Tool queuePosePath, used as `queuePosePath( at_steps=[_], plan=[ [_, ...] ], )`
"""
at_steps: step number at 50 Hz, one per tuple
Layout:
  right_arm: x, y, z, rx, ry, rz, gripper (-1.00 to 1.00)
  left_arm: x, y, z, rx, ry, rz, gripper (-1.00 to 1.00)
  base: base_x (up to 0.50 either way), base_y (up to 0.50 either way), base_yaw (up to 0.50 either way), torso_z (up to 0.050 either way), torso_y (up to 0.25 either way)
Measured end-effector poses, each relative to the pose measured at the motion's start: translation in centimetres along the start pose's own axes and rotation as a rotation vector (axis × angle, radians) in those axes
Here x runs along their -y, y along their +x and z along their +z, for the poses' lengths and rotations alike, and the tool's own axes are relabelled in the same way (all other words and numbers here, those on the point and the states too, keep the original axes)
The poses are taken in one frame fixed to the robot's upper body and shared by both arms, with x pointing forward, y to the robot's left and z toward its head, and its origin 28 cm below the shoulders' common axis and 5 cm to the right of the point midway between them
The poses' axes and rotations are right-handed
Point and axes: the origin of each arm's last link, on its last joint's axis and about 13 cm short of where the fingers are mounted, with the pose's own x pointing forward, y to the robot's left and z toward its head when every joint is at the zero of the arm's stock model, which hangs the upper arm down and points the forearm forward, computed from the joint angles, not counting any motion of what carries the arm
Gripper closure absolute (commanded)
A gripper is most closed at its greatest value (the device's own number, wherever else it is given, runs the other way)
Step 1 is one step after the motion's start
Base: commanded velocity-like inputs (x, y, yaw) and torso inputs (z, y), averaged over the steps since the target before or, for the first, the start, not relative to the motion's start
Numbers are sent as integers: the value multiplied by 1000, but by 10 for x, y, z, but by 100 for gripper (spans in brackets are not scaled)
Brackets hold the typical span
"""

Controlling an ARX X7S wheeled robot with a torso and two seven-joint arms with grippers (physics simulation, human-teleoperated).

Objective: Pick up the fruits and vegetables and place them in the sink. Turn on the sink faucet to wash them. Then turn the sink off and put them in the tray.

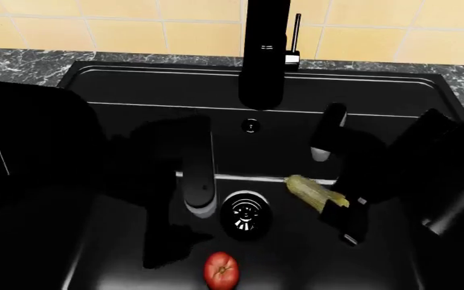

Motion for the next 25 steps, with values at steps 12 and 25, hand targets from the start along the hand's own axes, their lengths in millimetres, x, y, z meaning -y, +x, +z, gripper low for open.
queuePosePath(
  at_steps=[12, 25],
  plan=[
    [-1, -43, -3, 104, 19, -98, 100, -15, 24, 6, -59, 39, -49, -100, 0, 0, 0, 0, 1],
    [-6, -57, -8, 164, 31, -138, 100, -18, 55, -1, -51, 26, -219, -100, 0, 0, 0, 0, 0]
  ],
)
